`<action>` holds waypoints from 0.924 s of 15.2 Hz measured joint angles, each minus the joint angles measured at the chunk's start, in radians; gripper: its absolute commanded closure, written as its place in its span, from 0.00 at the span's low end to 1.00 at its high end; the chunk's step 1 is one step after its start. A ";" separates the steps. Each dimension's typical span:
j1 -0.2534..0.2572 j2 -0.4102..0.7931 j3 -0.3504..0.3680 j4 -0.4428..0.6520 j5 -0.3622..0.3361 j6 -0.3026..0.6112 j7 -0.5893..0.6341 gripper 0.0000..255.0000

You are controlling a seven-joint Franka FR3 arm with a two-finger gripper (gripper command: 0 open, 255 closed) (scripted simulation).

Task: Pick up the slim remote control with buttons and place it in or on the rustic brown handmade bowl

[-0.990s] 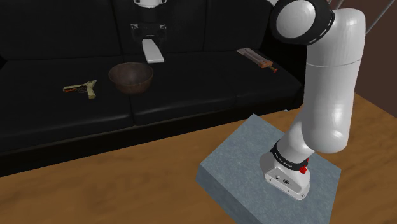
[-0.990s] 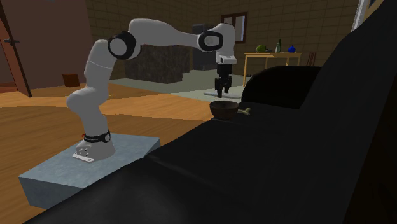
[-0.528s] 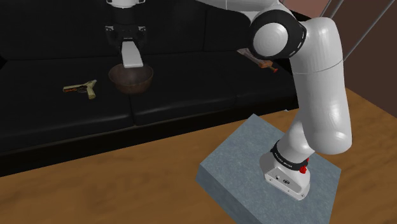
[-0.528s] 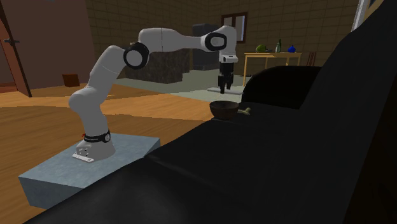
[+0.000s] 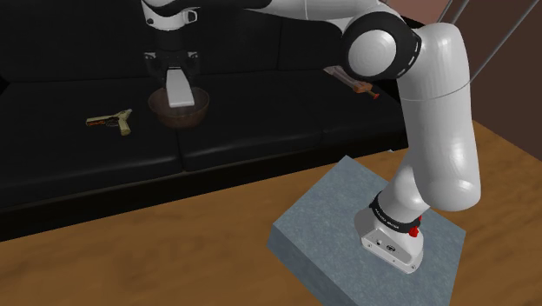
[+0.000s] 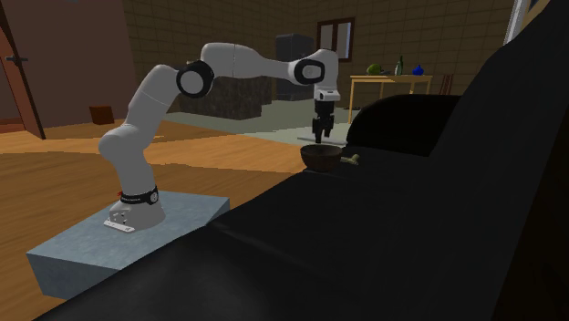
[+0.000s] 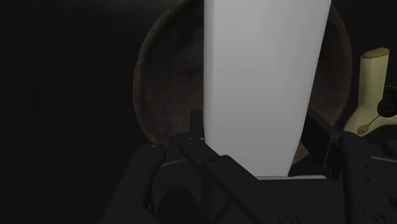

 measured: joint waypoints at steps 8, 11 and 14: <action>-0.001 -0.005 0.000 -0.084 0.000 0.080 0.002 1.00; -0.001 -0.005 0.000 -0.085 0.000 0.082 0.002 1.00; -0.001 -0.005 0.000 -0.085 0.000 0.082 0.002 0.00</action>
